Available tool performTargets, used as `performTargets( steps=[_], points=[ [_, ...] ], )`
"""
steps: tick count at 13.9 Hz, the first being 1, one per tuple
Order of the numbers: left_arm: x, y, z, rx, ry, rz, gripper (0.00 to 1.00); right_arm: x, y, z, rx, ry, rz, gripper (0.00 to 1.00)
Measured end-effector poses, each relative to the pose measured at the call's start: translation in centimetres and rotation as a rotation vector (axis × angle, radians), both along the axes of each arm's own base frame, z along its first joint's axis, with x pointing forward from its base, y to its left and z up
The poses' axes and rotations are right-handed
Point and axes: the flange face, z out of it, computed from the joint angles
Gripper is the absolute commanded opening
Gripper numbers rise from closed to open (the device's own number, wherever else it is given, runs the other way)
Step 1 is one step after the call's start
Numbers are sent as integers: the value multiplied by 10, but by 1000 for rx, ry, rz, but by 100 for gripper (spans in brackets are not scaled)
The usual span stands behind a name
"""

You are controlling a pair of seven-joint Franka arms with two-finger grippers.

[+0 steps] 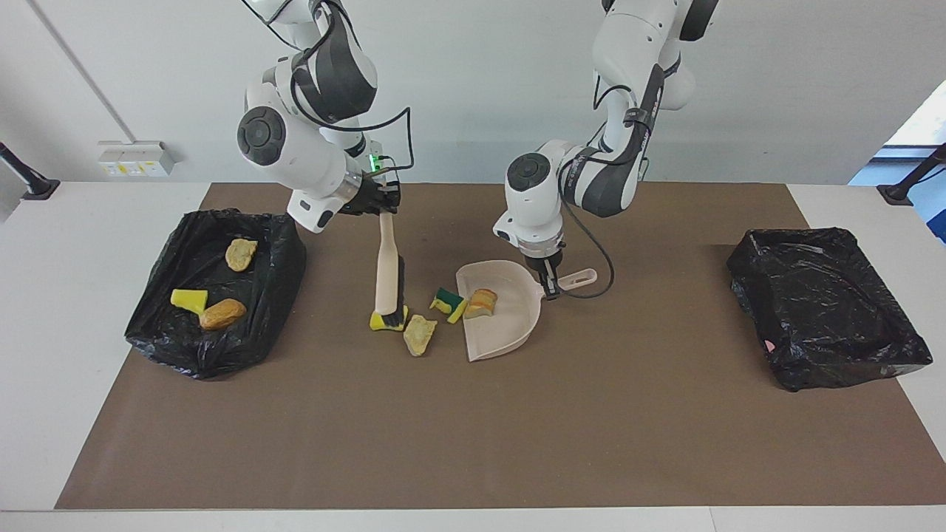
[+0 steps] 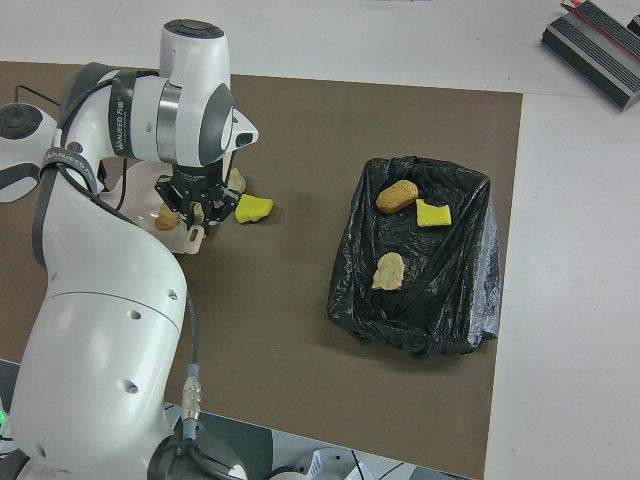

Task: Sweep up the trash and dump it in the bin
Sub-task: 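Sweep the sponge and scraps into the dustpan with the right gripper's brush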

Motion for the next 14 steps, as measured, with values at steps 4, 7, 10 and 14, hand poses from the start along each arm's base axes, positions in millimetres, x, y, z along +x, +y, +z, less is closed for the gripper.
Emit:
performTargets(
  steps=[4,7,10,14],
  points=[
    [0,0,0,-1,0,0,0,-10,-47,-47,-205,-1,57,0],
    [0,1,0,-2,-2,0,0,-27,-44,-90,-256,13,85,0],
    [-1,1,0,-5,-5,-1,0,-40,-12,-116,-247,31,123,0],
    [-1,2,0,-5,-6,0,0,-47,47,-139,-147,47,74,0]
  ],
)
